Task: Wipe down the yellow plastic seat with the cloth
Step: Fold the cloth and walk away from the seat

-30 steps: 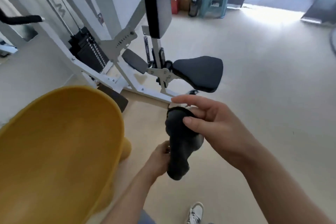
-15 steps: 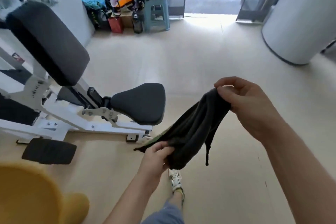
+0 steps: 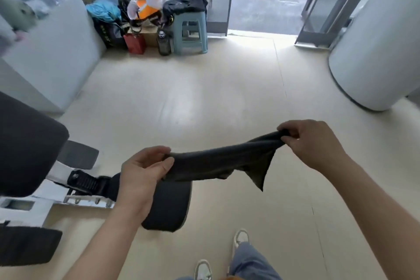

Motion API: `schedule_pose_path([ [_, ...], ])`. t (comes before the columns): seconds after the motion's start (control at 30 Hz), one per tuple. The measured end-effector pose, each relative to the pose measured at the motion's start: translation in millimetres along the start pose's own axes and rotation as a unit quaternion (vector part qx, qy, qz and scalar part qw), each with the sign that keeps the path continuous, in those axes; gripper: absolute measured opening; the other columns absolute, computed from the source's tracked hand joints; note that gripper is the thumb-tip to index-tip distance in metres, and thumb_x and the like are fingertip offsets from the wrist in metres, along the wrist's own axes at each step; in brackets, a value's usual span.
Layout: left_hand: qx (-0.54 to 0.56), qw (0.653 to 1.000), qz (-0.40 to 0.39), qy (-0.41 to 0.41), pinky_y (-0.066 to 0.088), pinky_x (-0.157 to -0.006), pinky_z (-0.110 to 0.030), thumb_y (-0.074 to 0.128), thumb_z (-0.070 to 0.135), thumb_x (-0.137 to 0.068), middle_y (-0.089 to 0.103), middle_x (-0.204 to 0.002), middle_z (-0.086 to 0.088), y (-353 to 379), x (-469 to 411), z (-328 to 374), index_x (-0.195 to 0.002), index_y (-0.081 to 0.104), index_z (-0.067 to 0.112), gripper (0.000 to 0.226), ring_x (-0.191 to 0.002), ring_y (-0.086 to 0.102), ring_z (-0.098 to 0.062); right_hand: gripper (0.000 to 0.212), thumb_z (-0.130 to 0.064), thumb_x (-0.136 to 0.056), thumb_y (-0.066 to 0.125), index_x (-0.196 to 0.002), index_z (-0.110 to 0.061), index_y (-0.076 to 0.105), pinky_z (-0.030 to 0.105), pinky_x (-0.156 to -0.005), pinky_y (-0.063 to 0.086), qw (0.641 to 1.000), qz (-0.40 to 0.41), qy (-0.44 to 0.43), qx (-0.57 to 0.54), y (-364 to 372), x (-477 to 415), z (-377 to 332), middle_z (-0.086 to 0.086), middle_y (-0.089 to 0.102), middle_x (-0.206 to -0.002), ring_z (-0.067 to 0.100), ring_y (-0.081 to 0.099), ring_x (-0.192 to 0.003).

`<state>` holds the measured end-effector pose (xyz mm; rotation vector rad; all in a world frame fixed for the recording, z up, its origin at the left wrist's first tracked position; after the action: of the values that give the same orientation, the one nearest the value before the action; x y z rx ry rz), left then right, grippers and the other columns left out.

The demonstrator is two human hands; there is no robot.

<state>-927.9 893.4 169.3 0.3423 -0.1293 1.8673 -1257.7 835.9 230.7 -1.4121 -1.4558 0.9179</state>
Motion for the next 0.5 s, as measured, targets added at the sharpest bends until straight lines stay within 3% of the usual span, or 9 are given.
schedule_pose_path([
  [0.1,0.039,0.999,0.025,0.019,0.051,-0.08,-0.033,0.069,-0.01,-0.078,0.07,-0.086,-0.001,12.6,-50.2,13.4,-0.078,0.075,0.02,0.03,-0.085,0.066,-0.018,0.019,-0.016,-0.092,0.057,-0.106,-0.021,0.069,0.035,-0.074,0.049,0.997,0.031,-0.061,0.041,-6.9,-68.5,-18.8,0.003,0.072,-0.091,0.025,0.062,-0.084],
  [0.2,0.04,0.998,0.053,0.01,0.05,-0.083,-0.033,0.069,-0.013,-0.076,0.068,-0.089,-0.001,21.1,-111.6,24.6,-0.085,0.074,0.019,0.034,-0.088,0.065,-0.018,0.017,-0.015,-0.095,0.052,-0.101,-0.021,0.067,0.031,-0.063,0.04,0.988,0.061,-0.133,0.057,-8.4,-146.1,-40.3,0.0,0.069,-0.081,0.021,0.055,-0.071],
  [0.23,0.016,0.999,0.045,0.006,0.05,-0.084,-0.032,0.069,-0.014,-0.075,0.068,-0.086,0.003,26.2,-132.1,27.3,-0.086,0.075,0.021,0.037,-0.085,0.065,-0.014,0.017,-0.015,-0.095,0.051,-0.098,-0.021,0.067,0.03,-0.061,0.037,0.983,0.071,-0.159,0.057,-8.5,-173.7,-47.5,-0.001,0.068,-0.079,0.02,0.053,-0.068],
  [0.3,-0.129,0.991,0.017,-0.003,0.05,-0.085,-0.025,0.07,-0.012,-0.076,0.069,-0.079,0.013,37.1,-170.4,28.0,-0.092,0.075,0.028,0.043,-0.08,0.065,-0.006,0.017,-0.015,-0.096,0.049,-0.095,-0.021,0.065,0.031,-0.06,0.038,0.973,0.076,-0.211,0.061,-7.0,-227.6,-63.9,-0.003,0.066,-0.079,0.02,0.053,-0.072],
  [0.33,-0.242,0.97,-0.002,-0.012,0.048,-0.082,-0.016,0.07,-0.008,-0.078,0.068,-0.079,0.015,44.2,-188.2,28.2,-0.095,0.074,0.033,0.045,-0.081,0.065,-0.005,0.017,-0.017,-0.096,0.049,-0.095,-0.022,0.064,0.032,-0.06,0.041,0.968,0.076,-0.232,0.063,-6.1,-253.5,-72.4,-0.004,0.065,-0.079,0.019,0.053,-0.076],
  [0.4,-0.45,0.892,-0.03,-0.016,0.037,-0.071,-0.003,0.065,0.001,-0.083,0.063,-0.085,0.021,60.8,-220.4,33.6,-0.1,0.07,0.039,0.041,-0.086,0.059,-0.002,0.013,-0.019,-0.095,0.051,-0.094,-0.023,0.063,0.032,-0.057,0.044,0.953,0.08,-0.279,0.081,-6.7,-300.3,-93.2,-0.005,0.06,-0.083,0.018,0.048,-0.083],
  [0.43,-0.506,0.862,-0.031,-0.018,0.034,-0.067,-0.003,0.062,0.006,-0.085,0.059,-0.084,0.024,65.8,-235.2,36.5,-0.1,0.07,0.04,0.038,-0.085,0.055,-0.002,0.011,-0.021,-0.095,0.051,-0.095,-0.022,0.063,0.032,-0.056,0.045,0.944,0.077,-0.309,0.087,-5.2,-322.6,-104.5,-0.003,0.057,-0.089,0.018,0.048,-0.086],
  [0.5,-0.536,0.844,0.012,-0.027,0.033,-0.064,-0.011,0.061,0.014,-0.089,0.053,-0.08,0.023,65.2,-261.5,48.7,-0.1,0.073,0.035,0.028,-0.084,0.052,-0.006,0.018,-0.028,-0.095,0.044,-0.099,-0.021,0.061,0.036,-0.06,0.049,0.935,0.043,-0.341,0.087,-0.7,-369.1,-127.8,0.002,0.052,-0.102,0.022,0.049,-0.093],
])
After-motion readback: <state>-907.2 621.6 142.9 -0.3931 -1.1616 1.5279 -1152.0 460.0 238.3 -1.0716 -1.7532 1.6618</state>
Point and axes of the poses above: each hand's wrist, its own x-axis away from the middle knuckle, its own y-axis out of the palm, z = x × y, the point moved 6 cm from there along -x, towards the middle knuckle
